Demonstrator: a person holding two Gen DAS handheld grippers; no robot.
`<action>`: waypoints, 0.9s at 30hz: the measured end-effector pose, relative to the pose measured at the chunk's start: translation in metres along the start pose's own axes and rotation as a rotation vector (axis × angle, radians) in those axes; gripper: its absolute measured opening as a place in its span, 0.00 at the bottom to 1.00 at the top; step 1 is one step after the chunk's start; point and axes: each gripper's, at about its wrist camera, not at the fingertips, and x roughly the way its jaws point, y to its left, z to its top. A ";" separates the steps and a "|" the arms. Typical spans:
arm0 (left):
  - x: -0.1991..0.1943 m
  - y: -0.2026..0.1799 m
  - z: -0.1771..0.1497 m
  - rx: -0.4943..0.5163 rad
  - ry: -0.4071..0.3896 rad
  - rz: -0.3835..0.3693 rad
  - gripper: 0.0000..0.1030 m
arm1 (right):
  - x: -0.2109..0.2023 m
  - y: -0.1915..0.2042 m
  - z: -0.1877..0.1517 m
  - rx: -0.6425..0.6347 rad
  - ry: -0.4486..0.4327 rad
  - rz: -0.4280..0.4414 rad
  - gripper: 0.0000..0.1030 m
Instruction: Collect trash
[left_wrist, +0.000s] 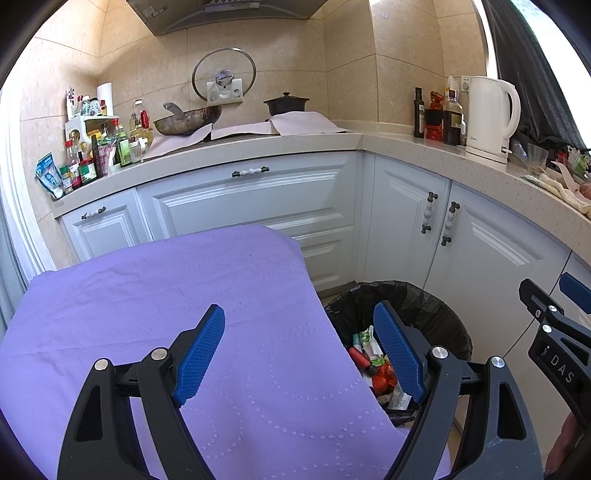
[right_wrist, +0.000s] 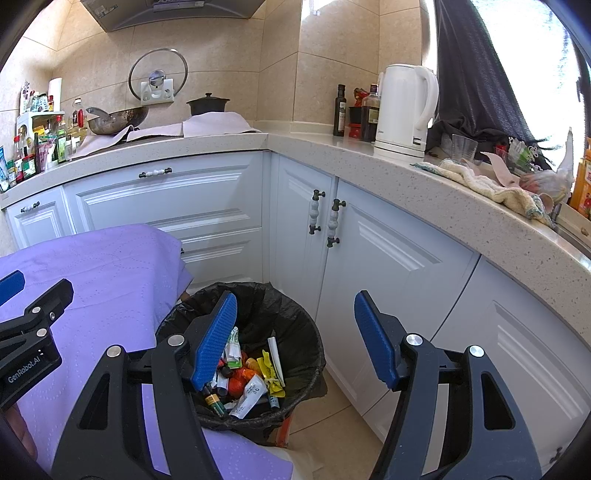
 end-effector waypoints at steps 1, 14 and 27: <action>0.000 0.000 0.000 0.000 -0.001 -0.002 0.78 | 0.000 0.000 0.000 0.000 0.000 0.000 0.63; 0.004 -0.002 -0.001 0.003 0.023 -0.022 0.82 | 0.000 0.002 0.000 -0.001 0.002 0.001 0.63; 0.011 -0.004 -0.003 0.007 0.048 -0.049 0.82 | 0.001 0.005 -0.001 -0.005 0.006 0.003 0.63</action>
